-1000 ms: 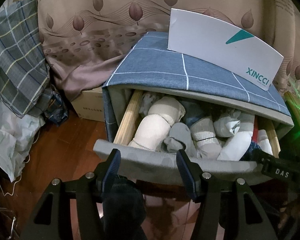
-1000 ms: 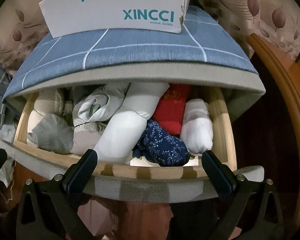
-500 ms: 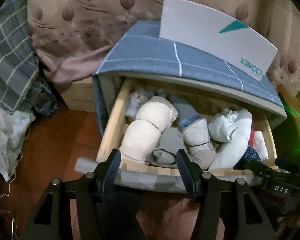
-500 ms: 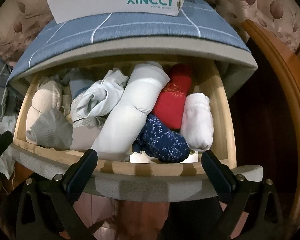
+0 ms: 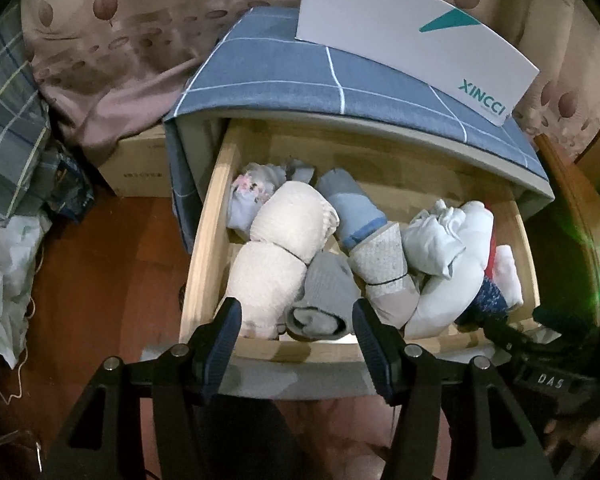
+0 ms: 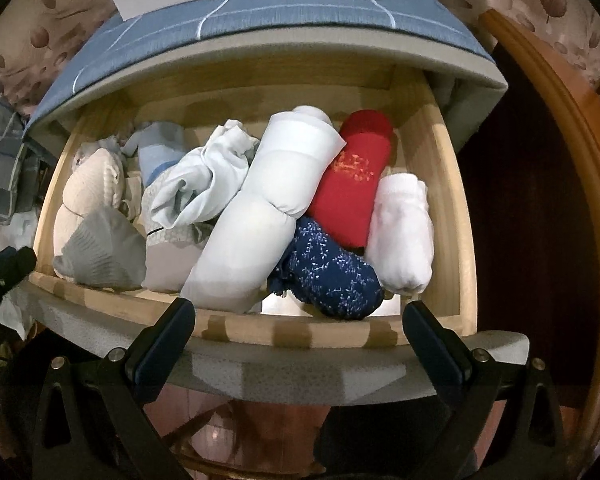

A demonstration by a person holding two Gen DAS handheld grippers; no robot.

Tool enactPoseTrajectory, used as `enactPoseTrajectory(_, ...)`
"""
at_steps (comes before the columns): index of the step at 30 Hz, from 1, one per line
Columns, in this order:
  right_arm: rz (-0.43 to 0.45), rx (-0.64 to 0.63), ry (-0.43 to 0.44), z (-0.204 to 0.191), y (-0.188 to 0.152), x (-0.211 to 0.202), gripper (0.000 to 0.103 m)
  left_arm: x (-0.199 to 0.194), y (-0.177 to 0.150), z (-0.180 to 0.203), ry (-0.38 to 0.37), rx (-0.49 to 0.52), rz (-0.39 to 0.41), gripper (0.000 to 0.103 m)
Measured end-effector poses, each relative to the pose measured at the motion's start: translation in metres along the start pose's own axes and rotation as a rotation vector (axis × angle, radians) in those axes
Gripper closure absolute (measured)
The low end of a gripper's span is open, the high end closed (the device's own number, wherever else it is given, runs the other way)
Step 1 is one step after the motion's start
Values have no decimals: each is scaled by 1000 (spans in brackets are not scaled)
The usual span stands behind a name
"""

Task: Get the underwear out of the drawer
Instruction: 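Lower the left gripper onto the beige rolled underwear and close it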

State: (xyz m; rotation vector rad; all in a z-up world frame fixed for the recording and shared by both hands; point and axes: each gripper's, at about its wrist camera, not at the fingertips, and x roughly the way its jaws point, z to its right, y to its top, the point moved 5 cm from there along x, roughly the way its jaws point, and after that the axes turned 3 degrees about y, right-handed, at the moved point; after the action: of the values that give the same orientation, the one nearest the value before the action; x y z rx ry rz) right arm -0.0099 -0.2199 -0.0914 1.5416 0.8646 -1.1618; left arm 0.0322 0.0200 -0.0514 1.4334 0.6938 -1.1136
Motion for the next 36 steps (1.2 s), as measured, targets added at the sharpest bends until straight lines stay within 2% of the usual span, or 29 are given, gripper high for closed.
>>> enactPoseTrajectory(9, -47, 2, 7, 4, 3, 8, 1, -7, 21, -18, -2, -24, -25, 44)
enactPoseTrajectory(15, -71, 7, 10, 6, 5, 14, 1, 2, 27, -17, 7, 9, -49, 44)
enactPoseTrajectory(21, -123, 17, 89, 13, 13, 21, 3, 16, 25, -8, 35, 66, -74, 44)
enactPoseTrajectory(28, -98, 38, 96, 17, 49, 10, 6, 24, 32, -15, 49, 68, -79, 44)
enactPoseTrajectory(32, -121, 59, 109, 18, 60, 11, 18, 29, 37, -18, 60, 65, -88, 44)
enactPoseTrajectory(35, -146, 71, 99, 24, 60, 17, 20, 33, 38, -20, 62, 73, -98, 44)
enactPoseTrajectory(36, -151, 78, 101, 28, 60, 16, 27, 35, 39, -22, 61, 71, -104, 44)
